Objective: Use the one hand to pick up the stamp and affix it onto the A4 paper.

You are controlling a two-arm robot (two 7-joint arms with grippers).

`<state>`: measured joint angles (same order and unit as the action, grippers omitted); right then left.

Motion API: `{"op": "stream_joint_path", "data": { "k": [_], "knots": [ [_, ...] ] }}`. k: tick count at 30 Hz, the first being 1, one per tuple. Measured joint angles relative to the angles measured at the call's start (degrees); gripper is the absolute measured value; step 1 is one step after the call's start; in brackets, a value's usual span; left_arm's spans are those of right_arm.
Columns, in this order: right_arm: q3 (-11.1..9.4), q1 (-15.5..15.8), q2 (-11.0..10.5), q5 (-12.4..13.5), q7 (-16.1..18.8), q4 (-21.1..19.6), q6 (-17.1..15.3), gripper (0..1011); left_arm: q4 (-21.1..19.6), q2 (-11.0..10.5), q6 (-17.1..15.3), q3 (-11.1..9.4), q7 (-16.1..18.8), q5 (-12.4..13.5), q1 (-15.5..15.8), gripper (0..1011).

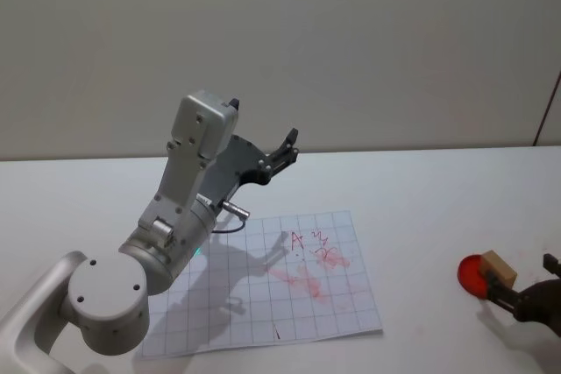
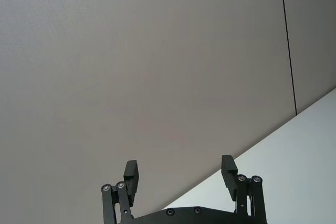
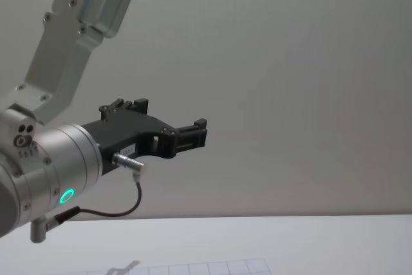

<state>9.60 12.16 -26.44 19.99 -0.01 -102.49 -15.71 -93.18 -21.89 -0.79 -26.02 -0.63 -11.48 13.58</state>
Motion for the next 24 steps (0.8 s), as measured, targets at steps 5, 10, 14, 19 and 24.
{"op": "stream_joint_path", "data": {
  "k": [5,10,14,19,24],
  "knots": [
    [0.5,-1.7,0.9,-1.5,1.5,1.9,-1.1,1001,0.0,0.0,0.0,0.0,0.0,0.0,0.0,1001],
    [1.0,-3.0,1.6,-2.7,2.6,3.4,-1.8,1001,0.0,0.0,0.0,0.0,0.0,0.0,0.0,1001],
    [1.2,-3.9,2.1,-3.4,3.4,4.3,-2.2,942,0.0,0.0,0.0,0.0,0.0,0.0,0.0,1001],
    [1.5,-4.6,2.5,-4.1,4.0,5.1,-2.6,814,0.0,0.0,0.0,0.0,0.0,0.0,0.0,1001],
    [1.6,-5.0,2.7,-4.5,4.3,5.6,-2.8,686,0.0,0.0,0.0,0.0,0.0,0.0,0.0,1001]
  ]
}}
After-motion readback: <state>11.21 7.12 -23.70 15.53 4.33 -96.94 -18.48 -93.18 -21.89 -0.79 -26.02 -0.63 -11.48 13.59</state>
